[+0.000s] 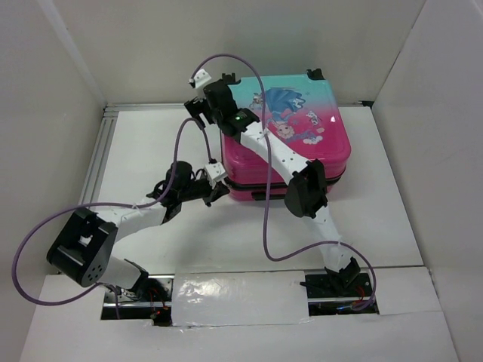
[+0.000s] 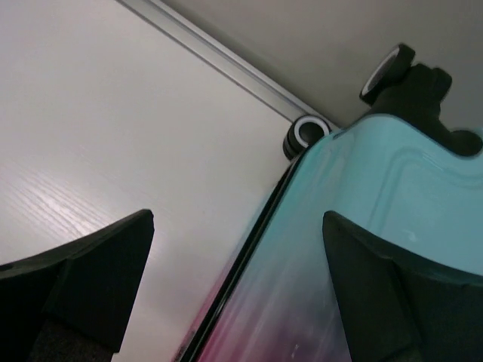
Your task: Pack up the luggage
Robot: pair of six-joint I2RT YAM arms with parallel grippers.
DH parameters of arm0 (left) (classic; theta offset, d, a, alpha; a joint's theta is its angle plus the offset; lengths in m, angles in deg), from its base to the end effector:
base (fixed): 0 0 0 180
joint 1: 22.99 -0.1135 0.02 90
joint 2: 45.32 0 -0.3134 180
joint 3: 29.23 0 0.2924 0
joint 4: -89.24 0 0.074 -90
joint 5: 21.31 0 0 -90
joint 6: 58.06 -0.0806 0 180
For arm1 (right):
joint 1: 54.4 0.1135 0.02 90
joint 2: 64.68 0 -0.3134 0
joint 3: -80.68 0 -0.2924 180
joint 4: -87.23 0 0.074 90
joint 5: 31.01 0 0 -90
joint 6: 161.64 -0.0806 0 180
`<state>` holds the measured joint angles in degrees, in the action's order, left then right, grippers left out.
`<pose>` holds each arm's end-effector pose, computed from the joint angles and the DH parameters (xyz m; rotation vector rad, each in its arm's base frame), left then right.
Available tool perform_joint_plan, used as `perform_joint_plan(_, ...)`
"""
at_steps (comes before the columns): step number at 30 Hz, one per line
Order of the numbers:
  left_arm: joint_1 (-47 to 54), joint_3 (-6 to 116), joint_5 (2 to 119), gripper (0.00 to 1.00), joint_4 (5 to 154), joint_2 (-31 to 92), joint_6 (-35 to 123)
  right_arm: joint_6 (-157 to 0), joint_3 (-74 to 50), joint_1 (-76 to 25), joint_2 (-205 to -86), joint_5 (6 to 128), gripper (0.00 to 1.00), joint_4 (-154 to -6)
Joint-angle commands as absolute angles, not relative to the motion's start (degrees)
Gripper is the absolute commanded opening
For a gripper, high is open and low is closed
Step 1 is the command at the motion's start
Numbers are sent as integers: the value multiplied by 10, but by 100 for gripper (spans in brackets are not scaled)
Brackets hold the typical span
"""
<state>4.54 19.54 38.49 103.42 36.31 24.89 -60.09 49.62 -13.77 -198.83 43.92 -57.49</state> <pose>0.2970 -0.2005 0.2189 0.9081 1.6902 -0.7405 0.5170 0.4160 0.3599 -0.6820 1.7911 0.0881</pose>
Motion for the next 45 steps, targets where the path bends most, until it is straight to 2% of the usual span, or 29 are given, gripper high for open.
perform_joint_plan(1, 74, 179, 341, 0, 1075, 323, 255, -572, 503, -161, -1987, 429, 100, -591)
perform_joint_plan(4, 74, 184, 379, 0, 1070, 328, 249, -528, 483, -152, -1987, 455, 100, -580)
perform_joint_plan(7, 74, 184, 442, 0, 1063, 336, 234, -483, 418, -141, -1982, 418, 97, -592)
perform_joint_plan(11, 63, 144, 537, 0, 1105, 319, 234, -476, 371, -147, -1982, 395, 83, -583)
perform_joint_plan(12, 53, 139, 564, 0, 1105, 305, 239, -471, 358, -147, -1982, 395, 74, -583)
perform_joint_plan(14, 37, 128, 580, 0, 1115, 291, 245, -471, 340, -152, -1977, 395, 66, -583)
perform_joint_plan(19, -36, 148, 569, 0, 1104, 296, 258, -511, 317, -174, -1963, 444, 66, -558)
perform_joint_plan(22, -63, 179, 532, 0, 1099, 321, 258, -545, 349, -188, -1979, 484, 66, -534)
perform_joint_plan(30, -74, 258, 489, 0, 1093, 434, 279, -583, 360, -211, -1979, 497, 66, -528)
perform_joint_plan(34, -87, 287, 470, 0, 1101, 463, 309, -615, 382, -233, -1985, 505, 69, -508)
perform_joint_plan(38, -95, 305, 415, 0, 1088, 482, 316, -636, 382, -246, -1978, 490, 76, -503)
perform_joint_plan(42, -100, 291, 409, 11, 1079, 463, 322, -682, 406, -266, -1966, 460, 89, -488)
perform_joint_plan(43, -100, 280, 409, 26, 1079, 454, 330, -694, 415, -271, -1958, 453, 92, -474)
perform_joint_plan(44, -108, 274, 414, 34, 1079, 436, 330, -706, 435, -282, -1948, 448, 92, -465)
perform_joint_plan(45, -108, 267, 414, 63, 1085, 425, 345, -731, 442, -288, -1941, 448, 94, -454)
